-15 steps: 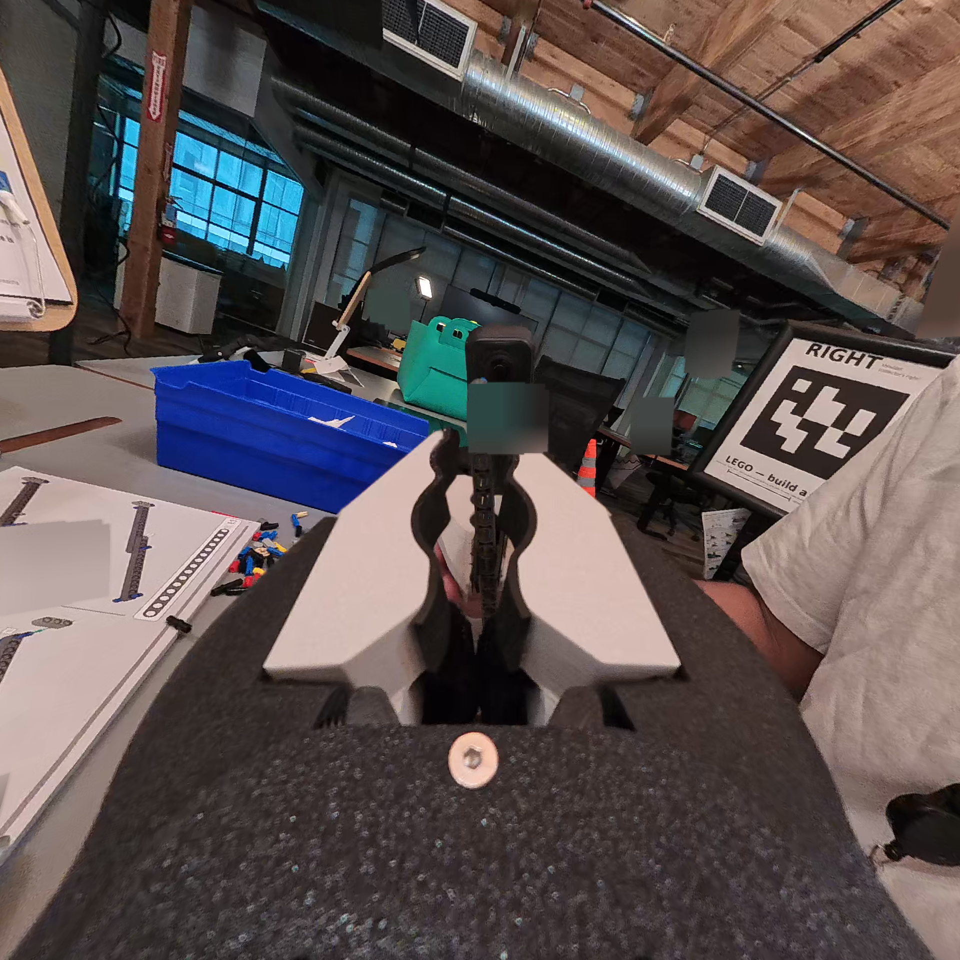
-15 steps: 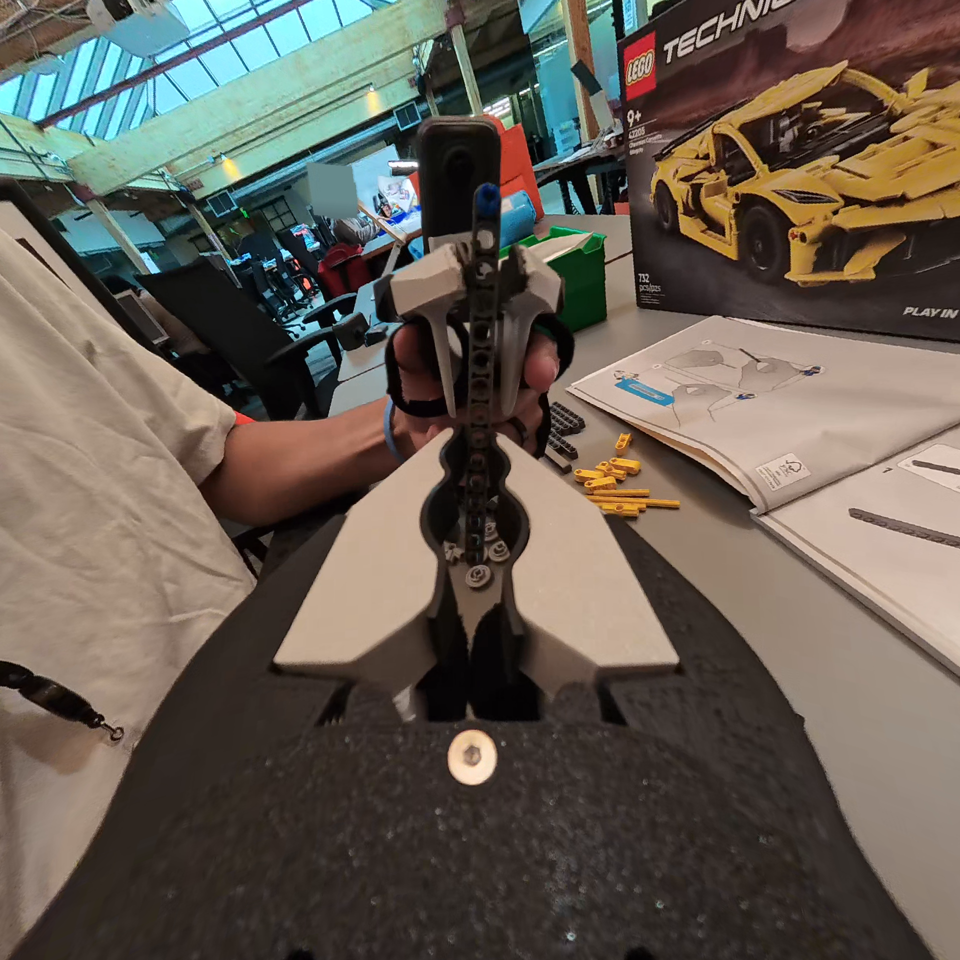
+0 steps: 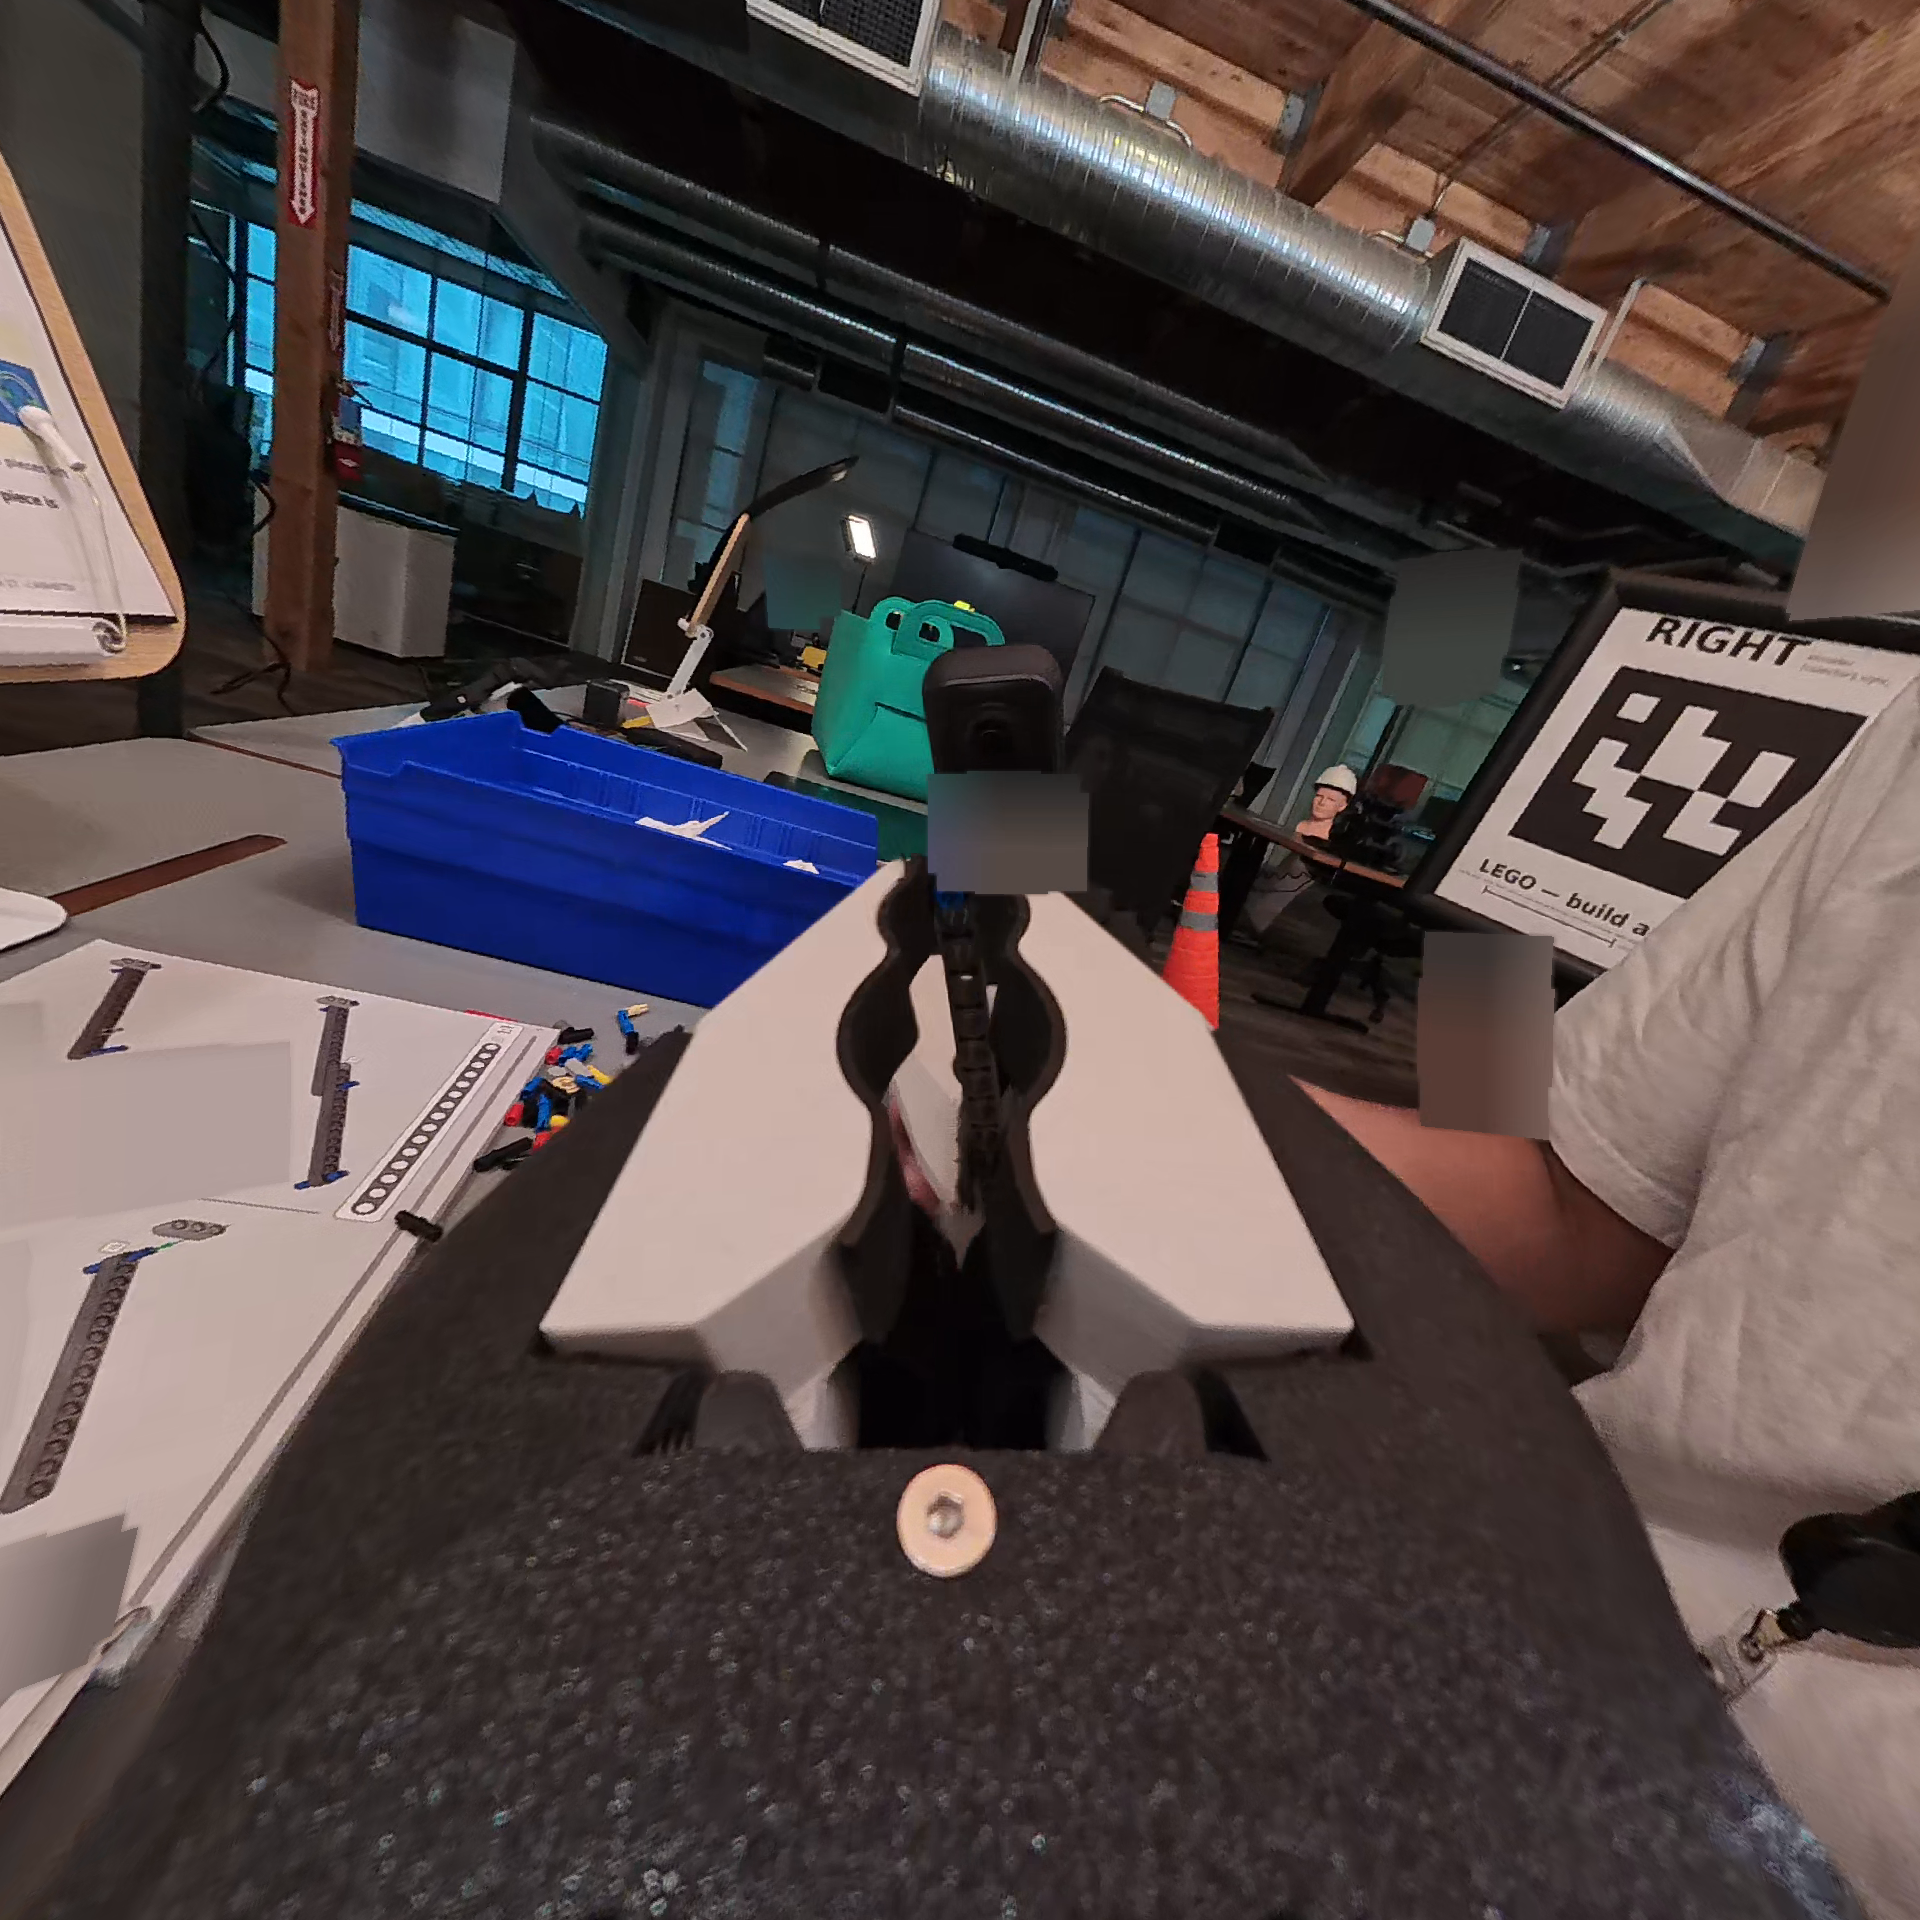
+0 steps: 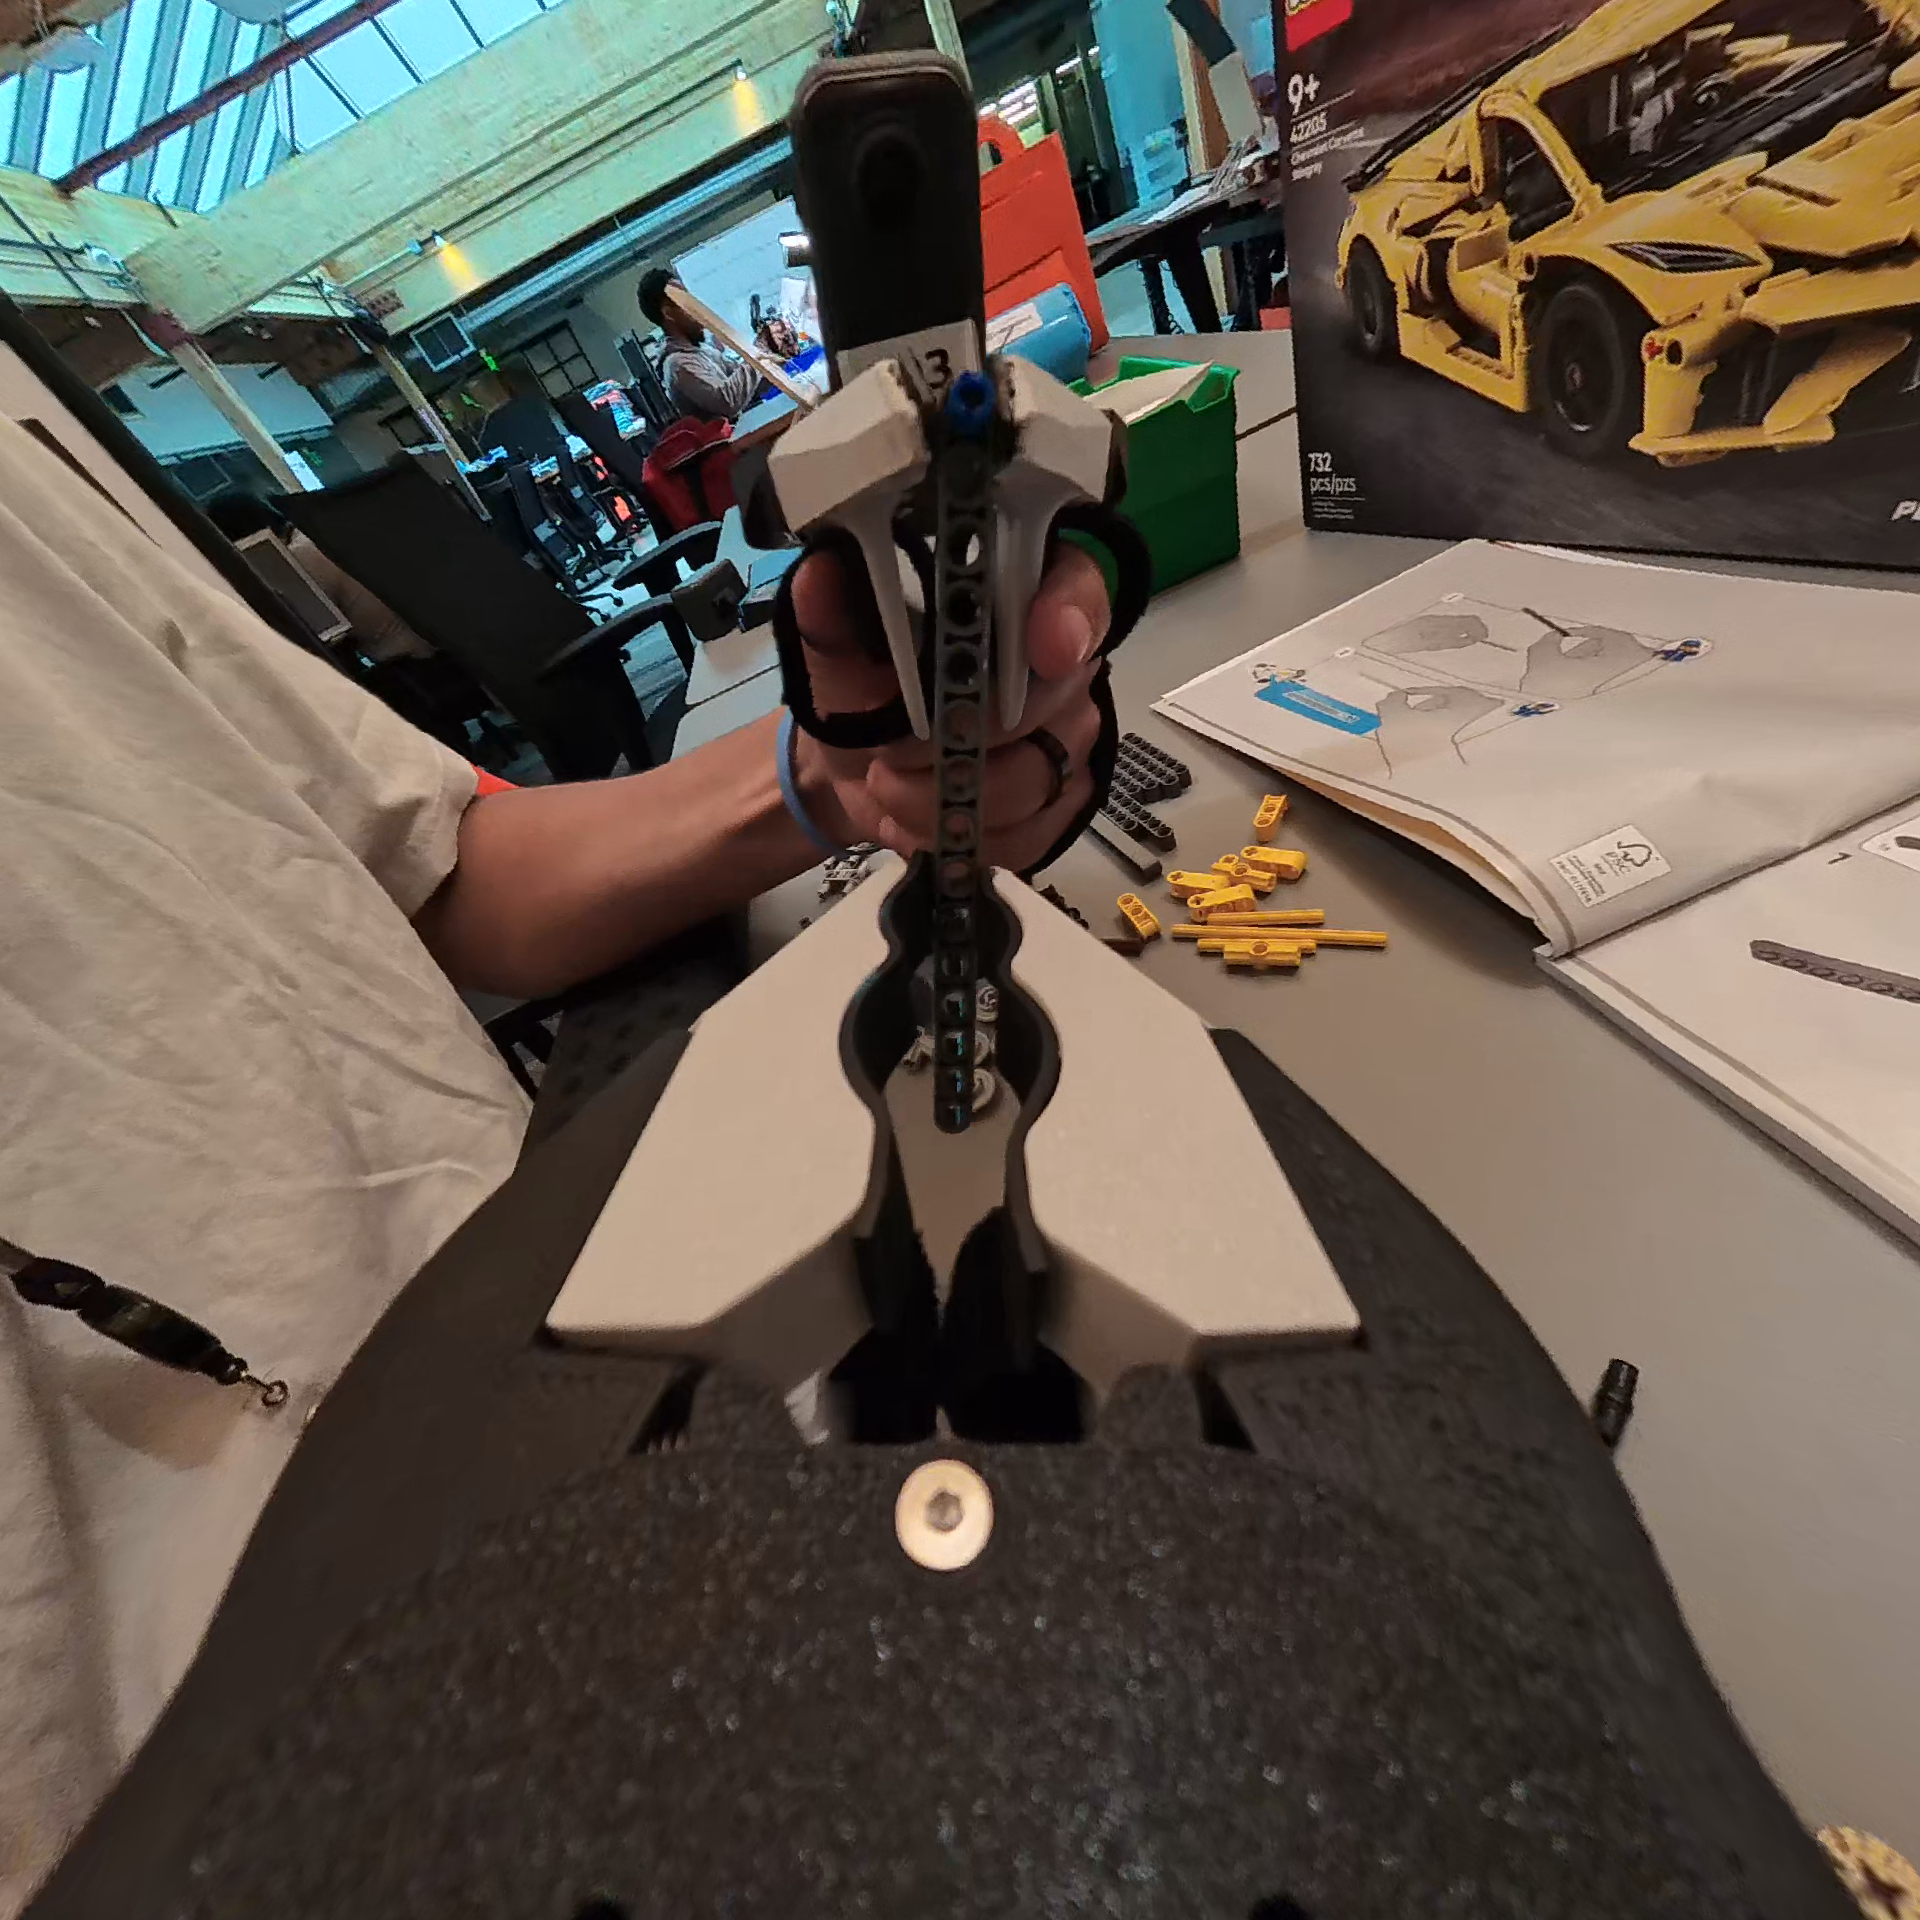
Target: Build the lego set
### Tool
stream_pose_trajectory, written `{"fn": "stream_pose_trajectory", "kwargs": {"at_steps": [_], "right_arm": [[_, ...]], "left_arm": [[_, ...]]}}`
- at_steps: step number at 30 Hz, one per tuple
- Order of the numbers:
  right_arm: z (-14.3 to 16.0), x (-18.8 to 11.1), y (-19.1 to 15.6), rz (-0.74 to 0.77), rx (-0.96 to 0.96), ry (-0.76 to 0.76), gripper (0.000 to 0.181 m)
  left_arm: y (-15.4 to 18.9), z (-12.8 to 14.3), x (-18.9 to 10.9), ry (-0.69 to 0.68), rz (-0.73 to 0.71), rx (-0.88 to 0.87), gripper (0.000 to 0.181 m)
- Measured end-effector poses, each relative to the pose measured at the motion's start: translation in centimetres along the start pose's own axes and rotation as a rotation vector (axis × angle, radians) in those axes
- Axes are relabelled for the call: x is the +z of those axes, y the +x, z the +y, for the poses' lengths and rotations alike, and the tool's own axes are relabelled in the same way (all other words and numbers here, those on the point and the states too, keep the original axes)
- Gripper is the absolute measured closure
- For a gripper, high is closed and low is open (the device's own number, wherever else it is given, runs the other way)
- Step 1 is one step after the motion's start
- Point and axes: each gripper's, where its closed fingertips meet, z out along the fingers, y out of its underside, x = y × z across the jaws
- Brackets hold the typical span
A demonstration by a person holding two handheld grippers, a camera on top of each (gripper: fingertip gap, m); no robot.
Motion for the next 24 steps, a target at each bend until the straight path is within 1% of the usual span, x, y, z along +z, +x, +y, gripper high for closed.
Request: {"fn": "stream_pose_trajectory", "kwargs": {"at_steps": [2, 4, 5, 7, 9, 10, 11, 12, 14, 16, 18, 20, 21, 23, 24], "right_arm": [[0.4, -0.8, 0.6, 0.052, -0.011, -0.027, 0.150], [1.6, -2.8, 1.5, 0.150, -0.015, -0.103, 0.149], [2.8, -4.0, 2.0, 0.222, -0.024, -0.164, 0.149], [5.8, -5.7, 1.8, 0.327, -0.019, -0.317, 0.146], [9.1, -6.5, 0.9, 0.388, -0.009, -0.445, 0.146], [10.5, -6.9, 1.0, 0.451, -0.020, -0.507, 0.147], [11.5, -7.2, 1.1, 0.505, -0.031, -0.541, 0.149], [12.0, -6.9, 0.9, 0.526, -0.022, -0.542, 0.151], [12.6, -5.8, 0.4, 0.529, 0.048, -0.526, 0.153], [13.1, -5.2, 0.5, 0.518, 0.061, -0.536, 0.147], [13.1, -5.1, 1.1, 0.511, -0.041, -0.564, 0.147], [13.6, -5.8, 2.3, 0.527, -0.181, -0.647, 0.147], [13.6, -5.9, 2.9, 0.521, -0.217, -0.665, 0.148], [13.1, -5.3, 2.7, 0.435, -0.156, -0.636, 0.147], [13.0, -5.1, 2.5, 0.416, -0.126, -0.639, 0.145]], "left_arm": [[-0.1, -0.3, -0.2, 0.021, 0.005, -0.011, 0.175], [-0.2, -0.4, -0.5, 0.018, 0.003, -0.014, 0.175], [-0.4, -0.4, -0.6, 0.012, -0.011, -0.004, 0.175], [-0.6, -0.3, -0.6, -0.005, -0.030, 0.011, 0.175], [-0.7, -0.1, -0.5, -0.021, -0.042, 0.018, 0.175], [-0.6, 0.0, -0.4, -0.027, -0.045, 0.020, 0.175], [-0.6, 0.2, -0.3, -0.035, -0.043, 0.018, 0.175], [-0.6, 0.3, -0.1, -0.042, -0.045, 0.017, 0.175], [-0.7, 0.6, 0.0, -0.046, -0.047, 0.009, 0.175], [-0.7, 0.7, 0.1, -0.048, -0.044, -0.003, 0.175], [-0.8, 0.7, 0.1, -0.046, -0.048, -0.003, 0.175], [-0.8, 0.6, 0.0, -0.045, -0.046, -0.010, 0.175], [-0.9, 0.5, -0.1, -0.041, -0.047, -0.012, 0.175], [-1.0, 0.3, -0.2, -0.028, -0.050, -0.017, 0.175], [-1.0, 0.2, -0.3, -0.025, -0.049, -0.021, 0.175]]}}
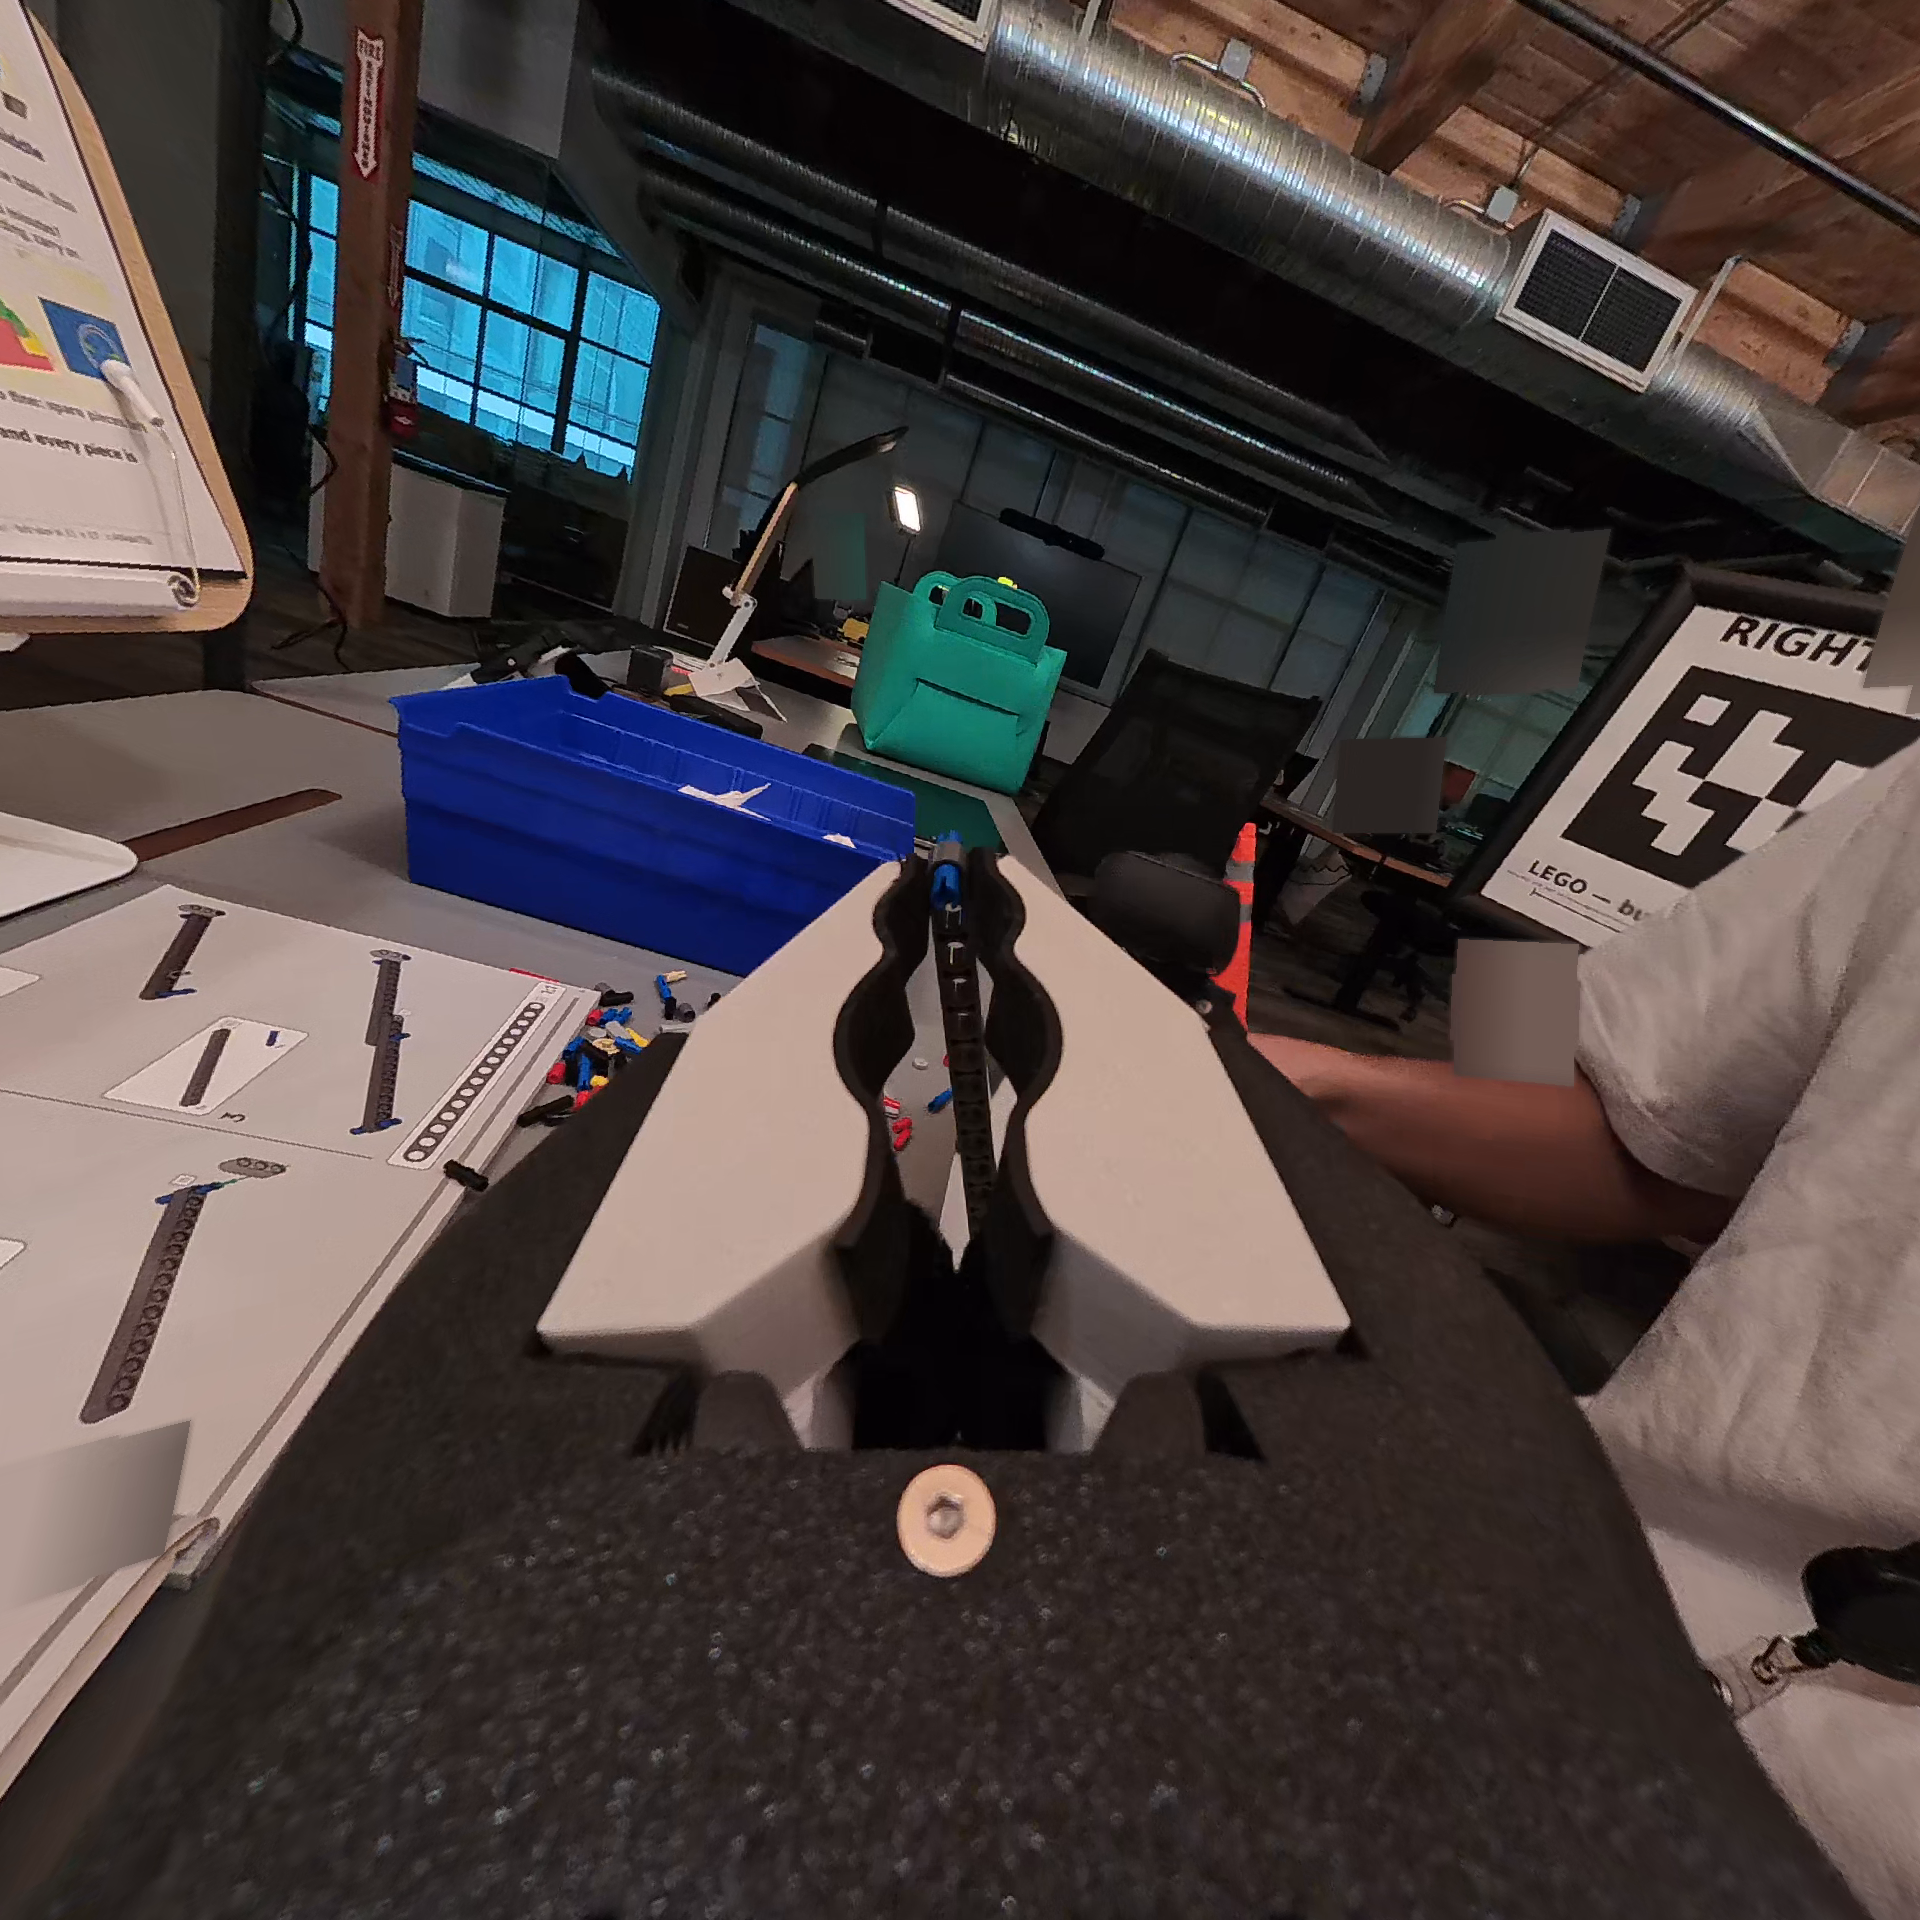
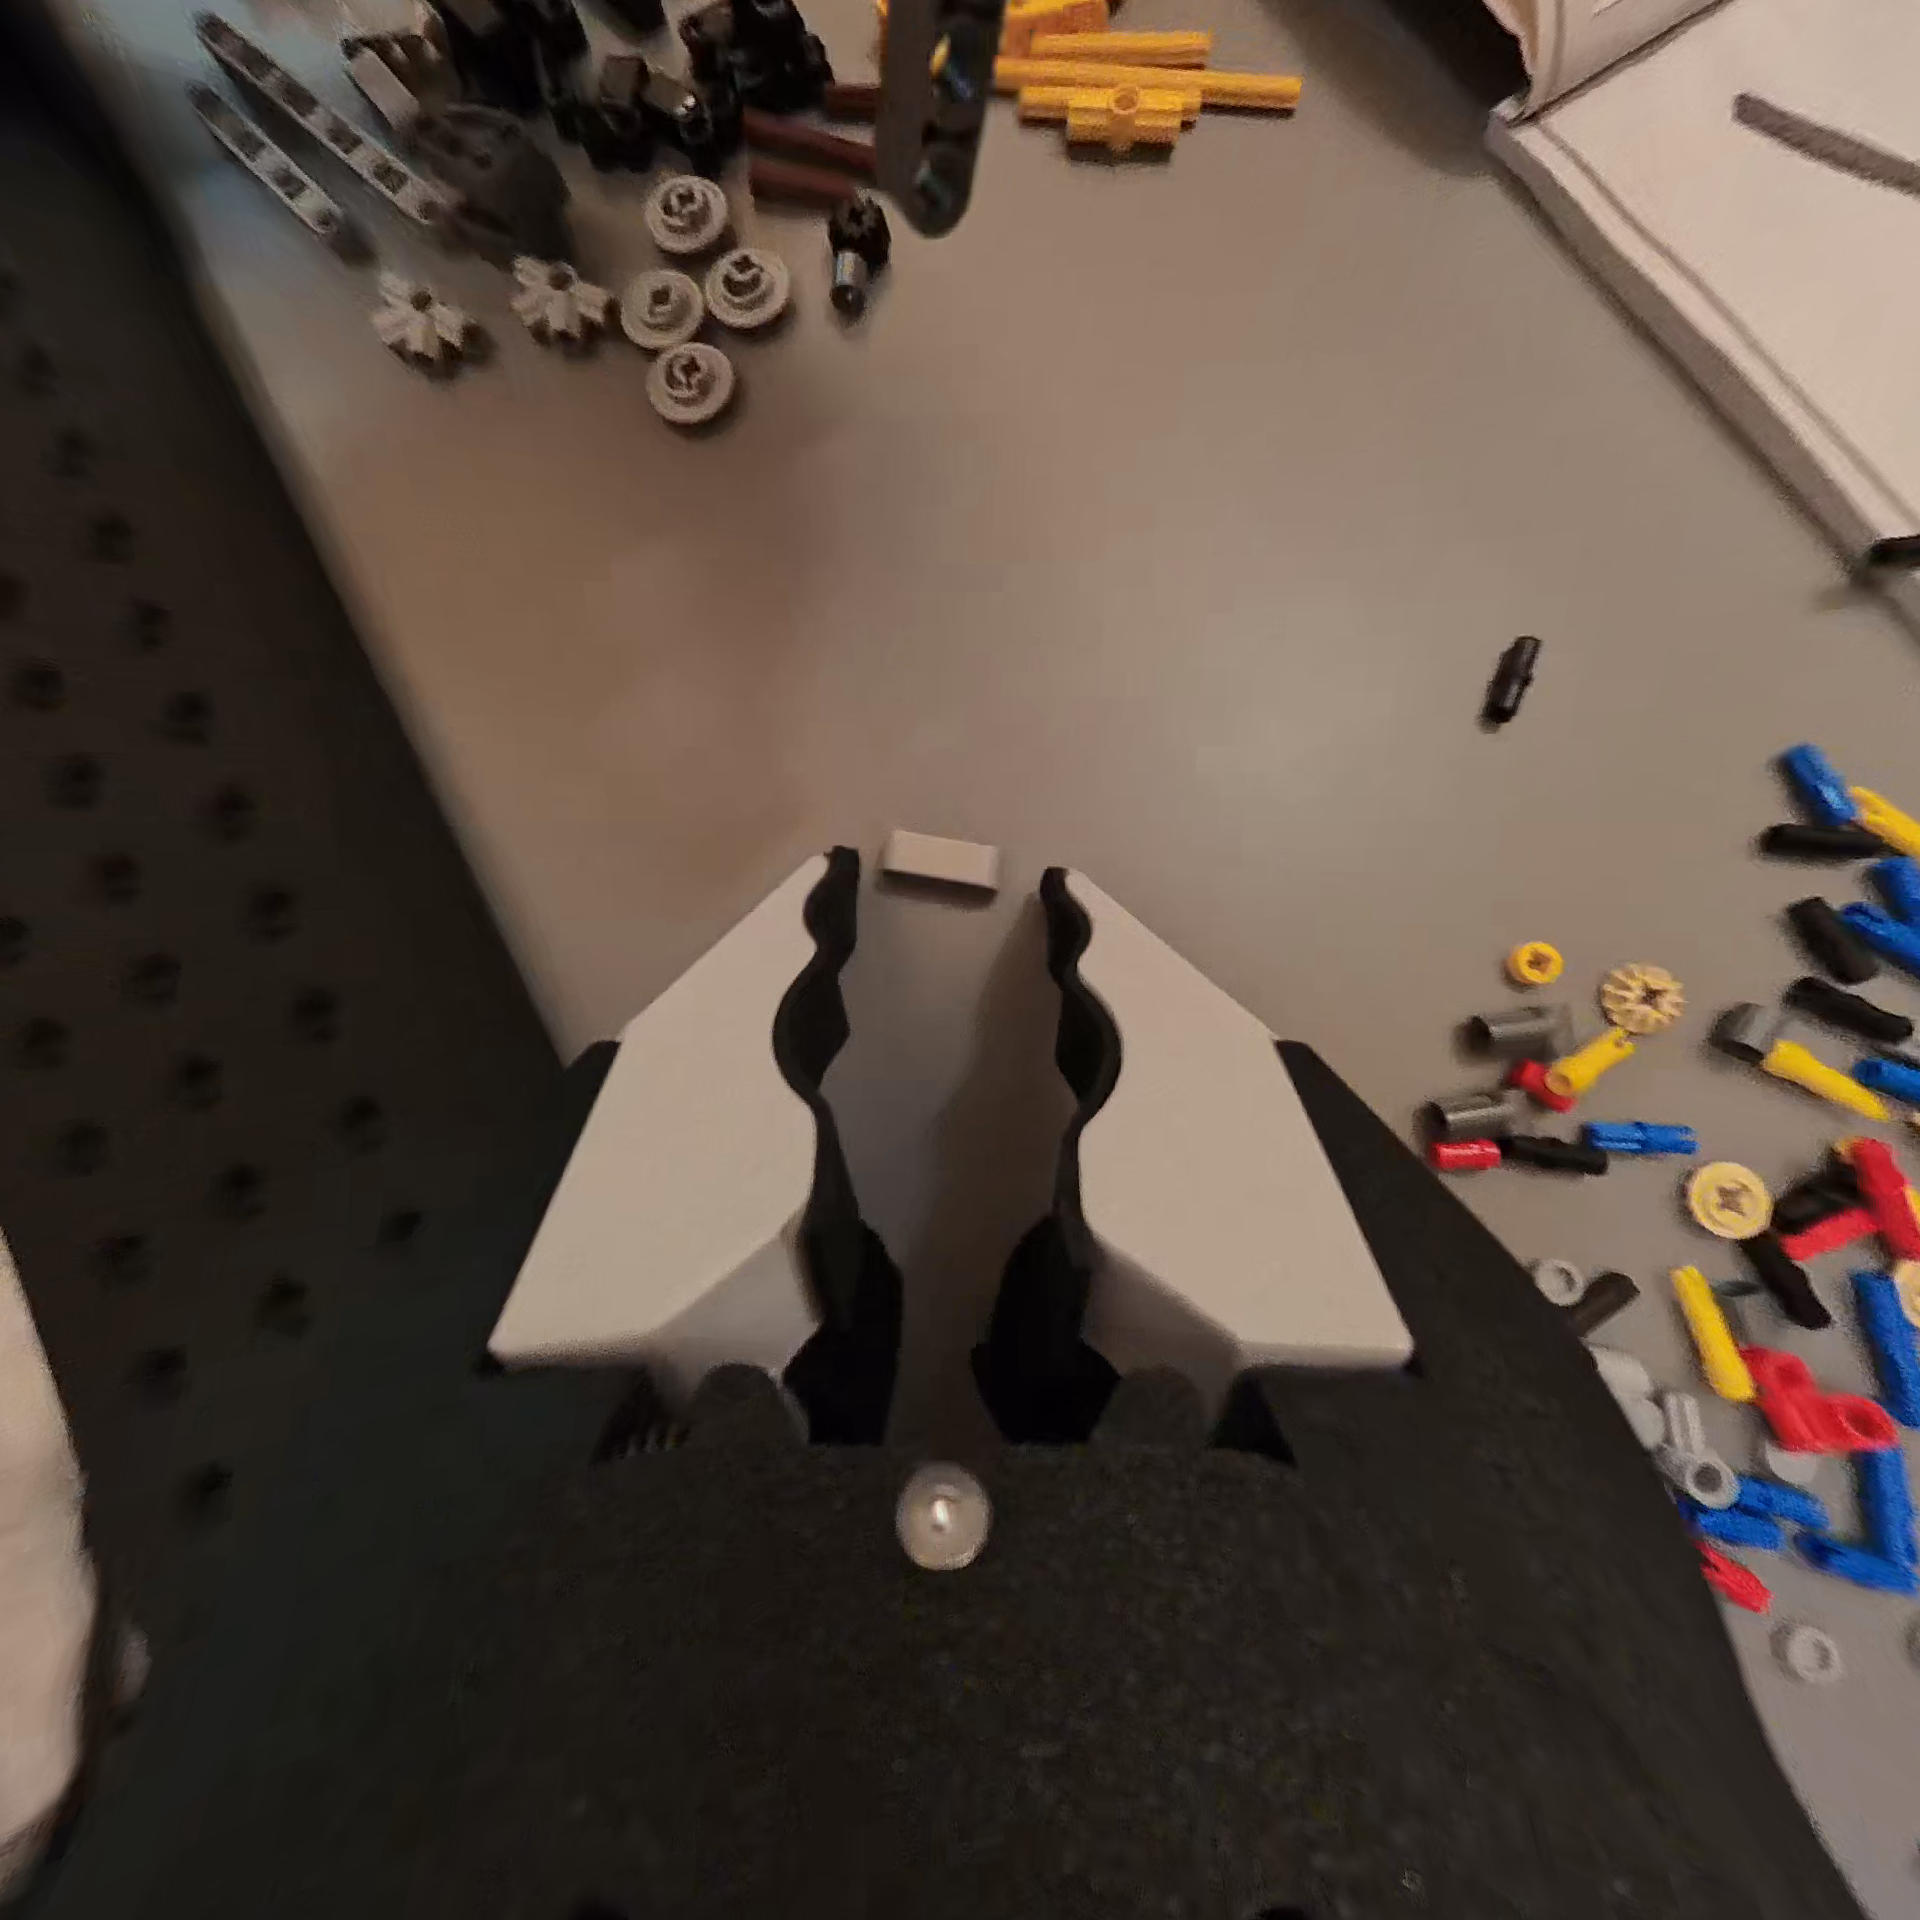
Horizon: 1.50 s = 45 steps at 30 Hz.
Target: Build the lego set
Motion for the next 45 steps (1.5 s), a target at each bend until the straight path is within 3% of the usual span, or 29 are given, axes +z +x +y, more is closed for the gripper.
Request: {"fn": "stream_pose_trajectory", "kwargs": {"at_steps": [7, 13, 15, 17, 19, 23, 27, 45], "right_arm": [[0.2, 0.6, -0.1, 0.130, 0.003, -0.001, 0.153], [-0.2, 0.4, 0.7, 0.242, -0.147, -0.003, 0.158], [-1.9, -1.3, 2.6, 0.404, -0.310, 0.024, 0.158], [-5.7, -4.5, 3.8, 0.585, -0.510, 0.129, 0.158], [-8.9, -7.1, 4.2, 0.660, -0.652, 0.170, 0.158], [-12.4, -9.0, 3.5, 0.597, -0.733, 0.236, 0.158], [-13.5, -9.5, 3.6, 0.639, -0.880, 0.232, 0.159], [-13.7, -8.4, 3.0, 0.584, -0.977, 0.215, 0.158]], "left_arm": [[-0.4, 0.5, 0.0, -0.043, -0.037, 0.041, 0.175], [-0.9, 2.1, 0.6, -0.124, -0.058, -0.004, 0.175], [-1.0, 3.0, 0.7, -0.180, -0.057, -0.043, 0.176], [-0.9, 3.6, 0.8, -0.207, -0.047, -0.080, 0.175], [-0.9, 3.9, 1.0, -0.213, -0.040, -0.110, 0.176], [-0.6, 3.9, 1.1, -0.209, -0.012, -0.141, 0.175], [0.2, 3.9, 1.0, -0.218, 0.038, -0.166, 0.176], [0.4, 4.7, 1.1, -0.261, 0.043, -0.145, 0.175]]}}
